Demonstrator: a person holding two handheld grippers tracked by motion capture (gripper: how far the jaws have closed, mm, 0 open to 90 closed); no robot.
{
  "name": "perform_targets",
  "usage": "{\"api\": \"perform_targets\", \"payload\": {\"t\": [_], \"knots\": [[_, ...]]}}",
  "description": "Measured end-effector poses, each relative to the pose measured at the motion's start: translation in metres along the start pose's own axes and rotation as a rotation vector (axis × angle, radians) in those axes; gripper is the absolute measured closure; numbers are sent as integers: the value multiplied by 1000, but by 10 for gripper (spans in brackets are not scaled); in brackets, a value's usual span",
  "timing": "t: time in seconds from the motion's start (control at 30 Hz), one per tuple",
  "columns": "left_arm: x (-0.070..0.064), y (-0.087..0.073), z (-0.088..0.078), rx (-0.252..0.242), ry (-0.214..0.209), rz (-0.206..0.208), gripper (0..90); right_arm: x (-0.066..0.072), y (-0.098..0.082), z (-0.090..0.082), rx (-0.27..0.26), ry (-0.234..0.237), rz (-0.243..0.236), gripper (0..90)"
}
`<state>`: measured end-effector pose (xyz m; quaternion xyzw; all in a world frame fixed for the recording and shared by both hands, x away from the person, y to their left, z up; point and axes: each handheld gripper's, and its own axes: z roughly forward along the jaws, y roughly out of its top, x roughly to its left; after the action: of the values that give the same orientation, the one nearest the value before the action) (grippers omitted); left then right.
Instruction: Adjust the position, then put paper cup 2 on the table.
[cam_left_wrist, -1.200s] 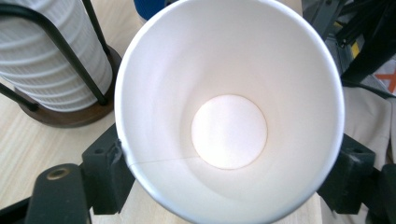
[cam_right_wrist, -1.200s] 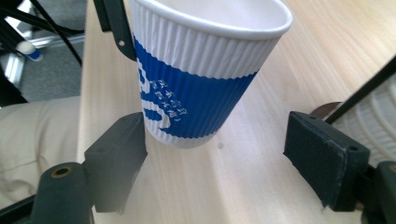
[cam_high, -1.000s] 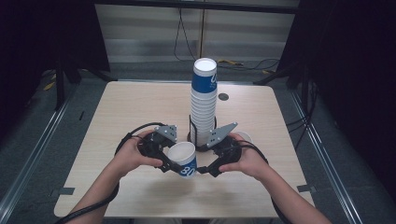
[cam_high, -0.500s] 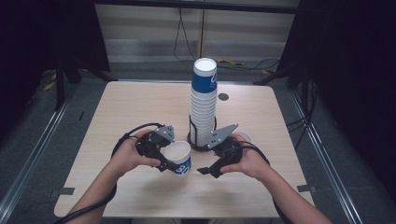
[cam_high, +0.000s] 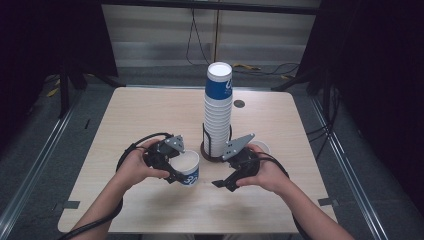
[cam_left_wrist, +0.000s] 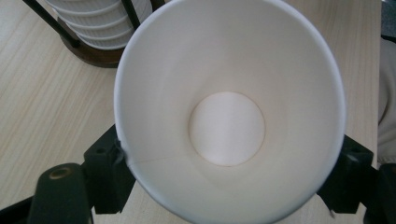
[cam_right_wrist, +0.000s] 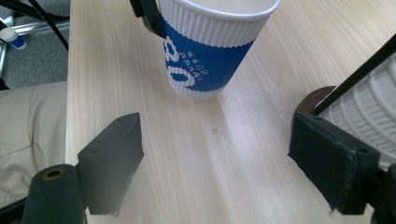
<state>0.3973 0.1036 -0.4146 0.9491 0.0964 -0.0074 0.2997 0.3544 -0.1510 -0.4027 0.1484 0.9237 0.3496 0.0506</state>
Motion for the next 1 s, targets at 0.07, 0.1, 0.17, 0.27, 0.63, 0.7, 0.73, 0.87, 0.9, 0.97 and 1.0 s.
{"api": "perform_targets", "payload": {"t": [0.07,0.1,0.17,0.27,0.63,0.7,0.73,0.87,0.9,0.97,1.0], "knots": [[0,0,0,-2,5,-3,205,1,0,-1,1,0,-1,170],[0,0,0,4,8,-1,205,2,0,-2,-2,2,1,169],[-1,0,0,10,16,-1,204,3,0,-3,1,-2,3,165],[-2,-2,0,11,26,-2,203,3,-2,-3,0,-10,2,165],[-4,-9,6,21,47,10,190,4,-4,-1,18,-10,-2,163],[-3,-11,8,26,50,8,185,5,-5,0,18,-12,-2,163],[-3,-12,8,32,50,10,184,5,-6,1,21,-11,2,163],[-5,-16,14,34,44,13,177,8,-10,2,29,-17,9,163],[-5,-17,15,43,40,18,175,9,-12,2,32,-16,11,163],[-5,-20,16,43,37,10,174,10,-15,3,34,-13,14,163],[-6,-21,17,39,38,6,173,10,-17,3,32,-12,19,163]]}}
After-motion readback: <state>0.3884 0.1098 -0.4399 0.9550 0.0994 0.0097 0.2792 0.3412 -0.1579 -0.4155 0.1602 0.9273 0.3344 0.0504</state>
